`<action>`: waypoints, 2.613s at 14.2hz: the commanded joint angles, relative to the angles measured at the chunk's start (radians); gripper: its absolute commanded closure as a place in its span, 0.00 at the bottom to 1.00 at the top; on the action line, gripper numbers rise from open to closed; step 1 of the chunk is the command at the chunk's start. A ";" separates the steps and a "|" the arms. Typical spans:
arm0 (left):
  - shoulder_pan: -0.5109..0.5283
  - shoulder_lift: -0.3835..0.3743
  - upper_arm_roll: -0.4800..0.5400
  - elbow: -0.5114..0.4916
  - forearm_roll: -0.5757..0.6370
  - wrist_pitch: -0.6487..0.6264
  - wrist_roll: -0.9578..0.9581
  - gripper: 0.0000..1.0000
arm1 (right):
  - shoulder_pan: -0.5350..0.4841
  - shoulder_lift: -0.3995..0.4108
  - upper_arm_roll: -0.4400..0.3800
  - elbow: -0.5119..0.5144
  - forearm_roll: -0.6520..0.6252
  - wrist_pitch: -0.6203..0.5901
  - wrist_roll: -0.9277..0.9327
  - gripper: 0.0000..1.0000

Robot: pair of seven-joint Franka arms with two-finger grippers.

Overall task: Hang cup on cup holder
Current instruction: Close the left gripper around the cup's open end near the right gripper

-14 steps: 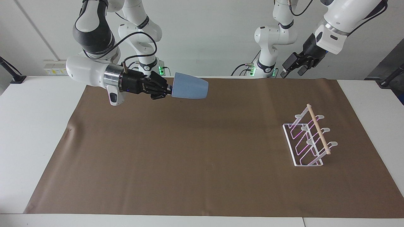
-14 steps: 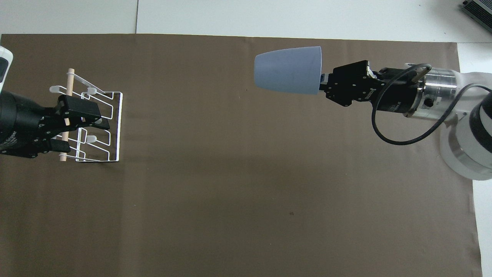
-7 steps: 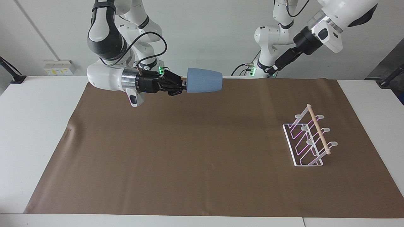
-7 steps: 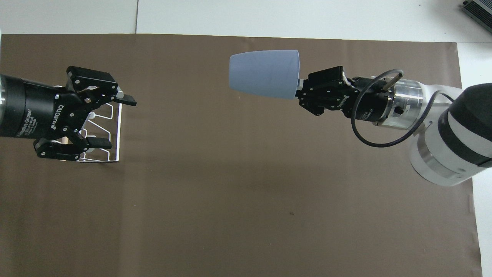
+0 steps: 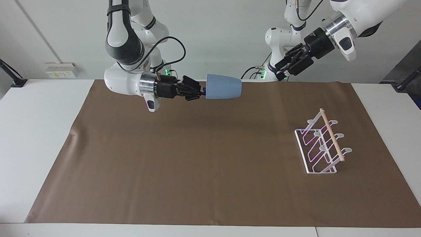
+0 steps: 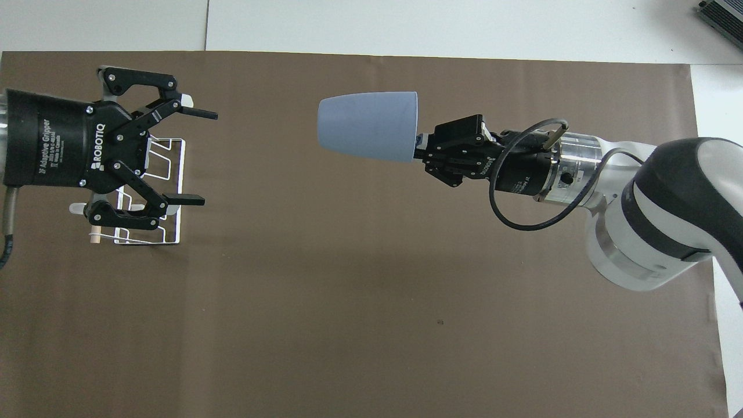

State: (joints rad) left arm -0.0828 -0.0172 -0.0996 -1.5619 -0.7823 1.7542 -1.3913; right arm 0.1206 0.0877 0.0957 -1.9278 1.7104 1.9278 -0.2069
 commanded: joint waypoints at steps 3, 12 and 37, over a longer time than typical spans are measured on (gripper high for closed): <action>0.008 0.183 -0.029 0.171 -0.034 0.013 -0.313 0.00 | 0.039 -0.028 0.001 -0.037 0.078 0.039 0.008 1.00; 0.012 0.204 -0.029 0.145 -0.195 0.014 -0.509 0.00 | 0.059 -0.028 0.001 -0.040 0.086 0.074 0.011 1.00; -0.163 0.129 -0.028 0.037 -0.100 0.085 -0.551 0.00 | 0.079 -0.028 0.001 -0.039 0.089 0.102 0.000 1.00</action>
State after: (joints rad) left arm -0.2218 0.1508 -0.1359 -1.4814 -0.8880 1.8325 -1.9305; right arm 0.1980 0.0745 0.0958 -1.9527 1.7666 2.0058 -0.2068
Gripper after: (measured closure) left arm 0.000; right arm 0.956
